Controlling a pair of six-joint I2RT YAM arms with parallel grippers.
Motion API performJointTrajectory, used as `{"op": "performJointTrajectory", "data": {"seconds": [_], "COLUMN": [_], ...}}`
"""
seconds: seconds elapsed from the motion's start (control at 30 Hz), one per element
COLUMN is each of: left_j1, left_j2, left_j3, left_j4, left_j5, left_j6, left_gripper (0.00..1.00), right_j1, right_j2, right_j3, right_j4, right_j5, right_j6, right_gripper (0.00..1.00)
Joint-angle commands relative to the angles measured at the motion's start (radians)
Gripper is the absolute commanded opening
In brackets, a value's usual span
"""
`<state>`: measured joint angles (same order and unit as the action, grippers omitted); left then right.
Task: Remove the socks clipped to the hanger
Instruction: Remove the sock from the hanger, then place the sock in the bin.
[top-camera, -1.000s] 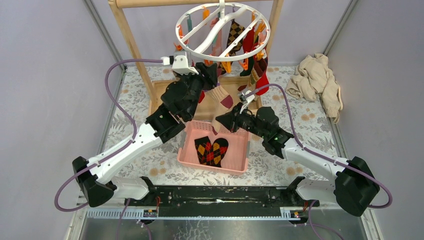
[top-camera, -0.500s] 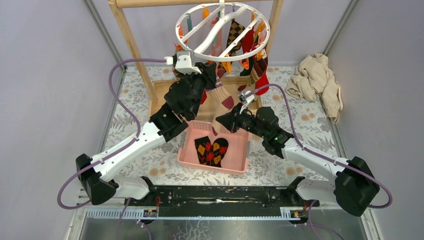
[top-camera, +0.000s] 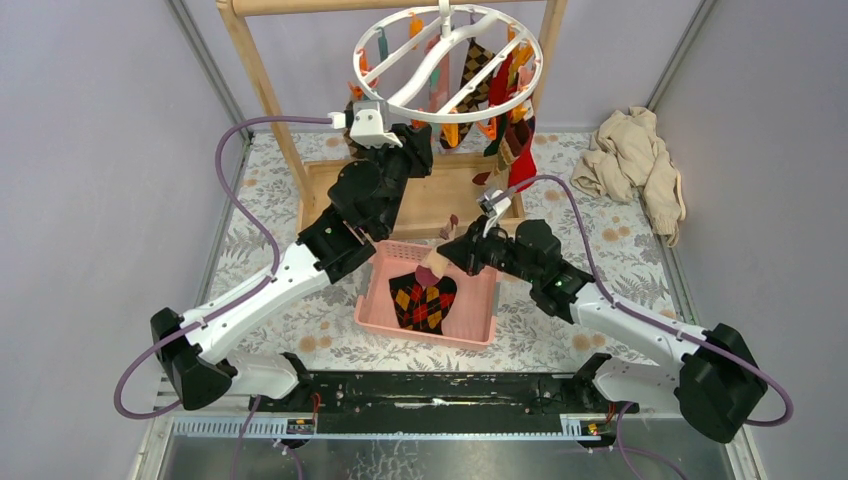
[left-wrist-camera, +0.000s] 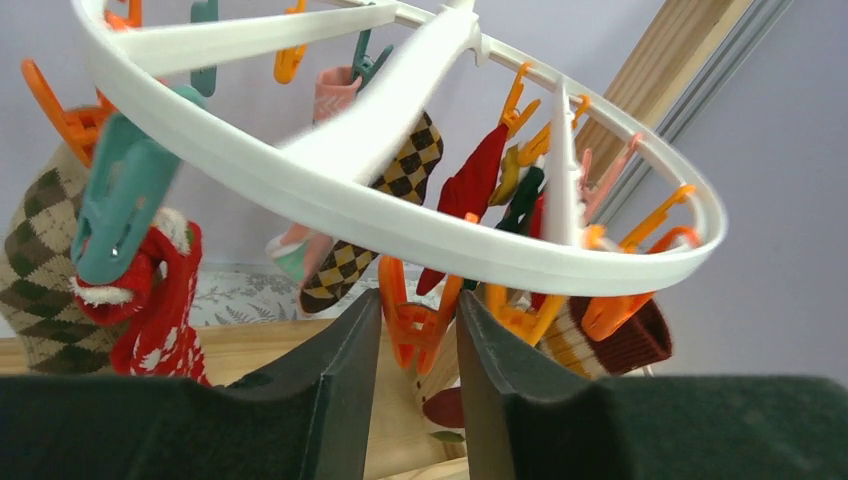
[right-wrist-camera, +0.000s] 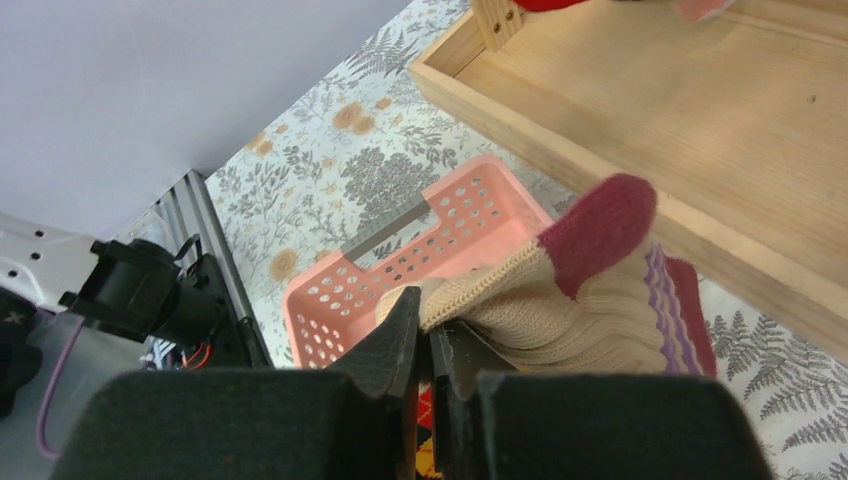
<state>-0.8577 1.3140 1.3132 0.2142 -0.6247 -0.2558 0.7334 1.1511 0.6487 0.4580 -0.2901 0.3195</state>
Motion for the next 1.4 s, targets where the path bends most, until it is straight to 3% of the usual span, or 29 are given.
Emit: {"op": "performJointTrajectory", "data": {"seconds": [0.0, 0.2, 0.5, 0.77, 1.03, 1.17, 1.37], "left_j1": [-0.007, -0.007, -0.006, -0.006, -0.007, -0.007, -0.007], "left_j2": [-0.030, -0.071, -0.190, -0.291, -0.385, -0.450, -0.521], "left_j3": [0.037, 0.013, -0.050, -0.107, -0.183, -0.228, -0.258], "left_j4": [-0.056, -0.154, -0.255, -0.313, -0.390, -0.428, -0.509], "left_j5": [0.024, 0.084, 0.123, 0.115, 0.061, 0.026, -0.027], "left_j6": [-0.012, -0.047, -0.085, -0.129, -0.161, -0.178, -0.203], "left_gripper": [0.48, 0.77, 0.98, 0.99, 0.99, 0.99, 0.99], "right_j1": [0.018, 0.073, 0.204, 0.233, 0.233, 0.234, 0.233], "right_j2": [-0.068, -0.131, -0.210, -0.190, 0.013, 0.084, 0.187], "right_j3": [-0.006, -0.003, -0.004, -0.028, 0.068, 0.077, 0.082], "right_j4": [-0.050, -0.192, -0.359, -0.384, -0.426, -0.382, -0.307], "right_j5": [-0.071, -0.101, -0.080, 0.032, 0.228, 0.353, 0.480], "right_j6": [-0.025, -0.066, -0.097, -0.099, -0.083, -0.071, -0.102], "right_gripper": [0.01, 0.01, 0.01, 0.01, 0.00, 0.07, 0.28]}}
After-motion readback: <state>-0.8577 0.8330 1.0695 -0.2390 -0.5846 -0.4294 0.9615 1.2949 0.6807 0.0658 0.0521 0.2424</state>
